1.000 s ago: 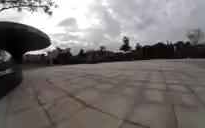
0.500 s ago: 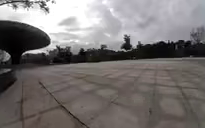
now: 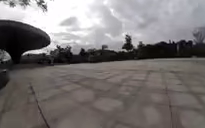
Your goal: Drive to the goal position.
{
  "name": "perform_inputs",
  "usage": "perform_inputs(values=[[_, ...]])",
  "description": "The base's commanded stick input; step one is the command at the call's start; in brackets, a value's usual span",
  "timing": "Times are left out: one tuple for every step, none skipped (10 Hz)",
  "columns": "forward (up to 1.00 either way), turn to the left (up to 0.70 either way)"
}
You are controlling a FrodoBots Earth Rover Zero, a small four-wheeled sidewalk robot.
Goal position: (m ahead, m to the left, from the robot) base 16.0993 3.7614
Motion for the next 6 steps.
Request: perform_inputs(values=[[0.85,0.34],[0.85,0.34],[0.85,0.34],[0.85,0.34],[0.85,0.18],[0.85,0.00]])
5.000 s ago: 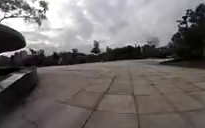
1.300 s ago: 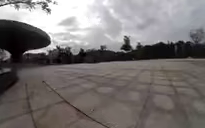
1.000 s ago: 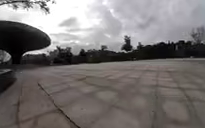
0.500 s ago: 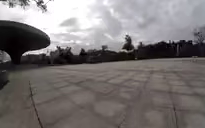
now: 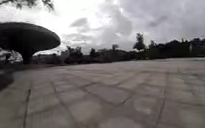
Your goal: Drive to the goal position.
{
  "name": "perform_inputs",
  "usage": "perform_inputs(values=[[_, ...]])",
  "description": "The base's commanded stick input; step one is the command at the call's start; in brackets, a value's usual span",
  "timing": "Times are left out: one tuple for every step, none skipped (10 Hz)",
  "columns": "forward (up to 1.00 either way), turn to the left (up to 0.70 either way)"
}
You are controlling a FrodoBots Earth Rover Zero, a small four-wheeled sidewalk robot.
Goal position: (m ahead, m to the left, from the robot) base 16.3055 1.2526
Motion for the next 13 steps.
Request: perform_inputs(values=[[0.85,0.00],[0.85,0.00],[0.85,0.00],[0.85,0.00],[0.85,0.00],[0.85,0.00],[0.85,0.00],[0.85,0.00],[0.85,0.00],[0.85,0.00],[0.85,0.00],[0.85,0.00],[0.85,0.00]])
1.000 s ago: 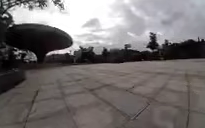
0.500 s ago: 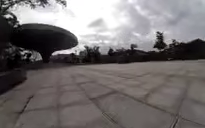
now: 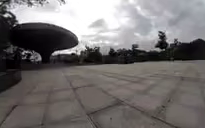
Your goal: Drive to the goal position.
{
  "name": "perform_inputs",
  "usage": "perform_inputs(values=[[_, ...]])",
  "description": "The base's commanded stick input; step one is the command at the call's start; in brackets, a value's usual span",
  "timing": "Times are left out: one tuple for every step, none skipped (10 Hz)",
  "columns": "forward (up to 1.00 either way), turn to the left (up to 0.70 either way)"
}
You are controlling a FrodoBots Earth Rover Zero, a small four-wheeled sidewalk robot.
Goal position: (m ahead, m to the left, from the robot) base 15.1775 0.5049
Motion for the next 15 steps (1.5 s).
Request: perform_inputs(values=[[0.85,0.00],[0.85,0.00],[0.85,0.00],[0.85,0.00],[0.85,0.00],[0.85,0.00],[0.85,0.00],[0.85,0.00],[0.85,0.00],[0.85,0.00],[0.85,0.00],[0.85,0.00],[0.85,0.00],[0.85,0.00],[0.85,0.00]])
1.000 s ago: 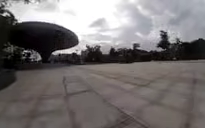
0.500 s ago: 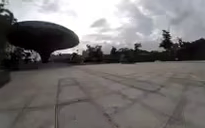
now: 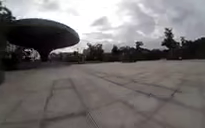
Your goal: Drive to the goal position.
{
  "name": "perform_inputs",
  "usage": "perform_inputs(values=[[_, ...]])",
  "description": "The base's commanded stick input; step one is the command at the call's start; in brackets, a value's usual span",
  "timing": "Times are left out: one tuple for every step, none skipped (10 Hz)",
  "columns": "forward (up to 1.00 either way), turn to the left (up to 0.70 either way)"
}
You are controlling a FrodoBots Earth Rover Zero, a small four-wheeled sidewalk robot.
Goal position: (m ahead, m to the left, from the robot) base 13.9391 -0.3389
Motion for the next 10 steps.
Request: perform_inputs(values=[[0.85,0.00],[0.85,0.00],[0.85,0.00],[0.85,0.00],[0.85,0.00],[0.85,0.00],[0.85,0.00],[0.85,0.00],[0.85,0.00],[0.85,0.00]])
